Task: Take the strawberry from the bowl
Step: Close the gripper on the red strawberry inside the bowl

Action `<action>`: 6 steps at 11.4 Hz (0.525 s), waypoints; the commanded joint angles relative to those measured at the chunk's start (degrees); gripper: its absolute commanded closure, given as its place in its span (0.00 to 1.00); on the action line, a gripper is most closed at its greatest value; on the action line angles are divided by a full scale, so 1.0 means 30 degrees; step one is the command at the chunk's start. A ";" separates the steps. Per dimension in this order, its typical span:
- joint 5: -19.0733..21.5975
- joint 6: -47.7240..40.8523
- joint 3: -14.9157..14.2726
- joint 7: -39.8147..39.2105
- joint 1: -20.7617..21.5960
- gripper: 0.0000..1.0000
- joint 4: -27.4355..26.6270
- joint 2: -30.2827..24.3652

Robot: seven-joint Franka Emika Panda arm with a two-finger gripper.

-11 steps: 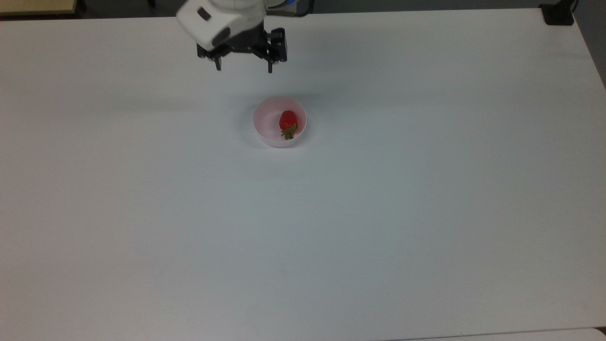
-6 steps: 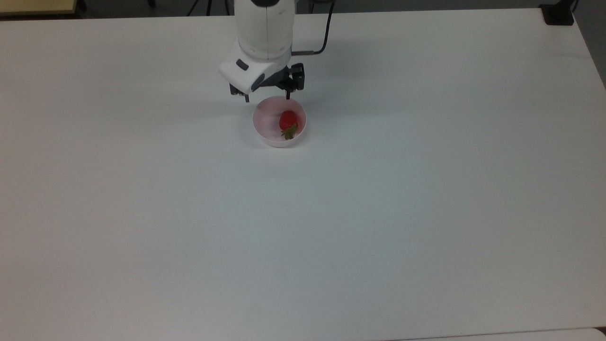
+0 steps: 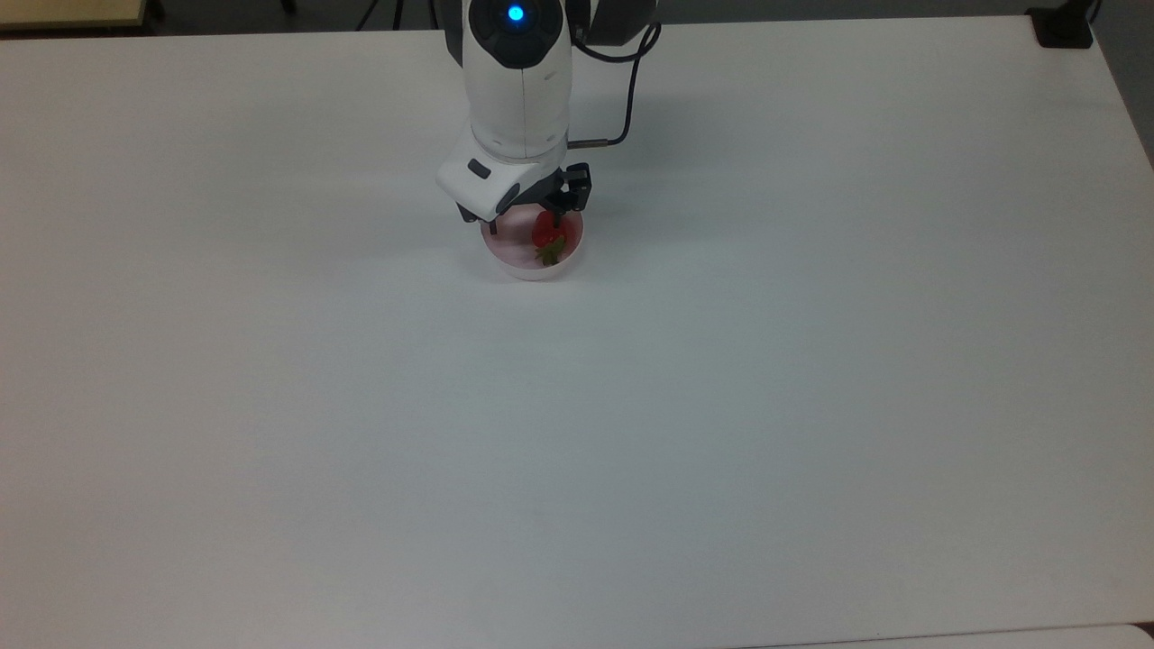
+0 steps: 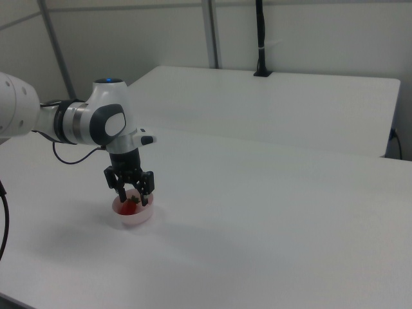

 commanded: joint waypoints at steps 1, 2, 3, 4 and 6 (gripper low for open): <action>0.0380 0.0347 0.0205 0.0592 0.0190 0.29 -0.0166 -0.0215; 0.0380 0.0376 0.0205 0.0593 0.0190 0.29 -0.0166 -0.0070; 0.0351 0.0406 0.0205 0.0593 0.0190 0.29 -0.0166 0.0135; 0.0322 0.0522 0.0264 0.0593 0.0161 0.29 -0.0166 0.0340; 0.0234 0.0816 0.0206 0.0564 0.0160 0.29 -0.0253 0.0634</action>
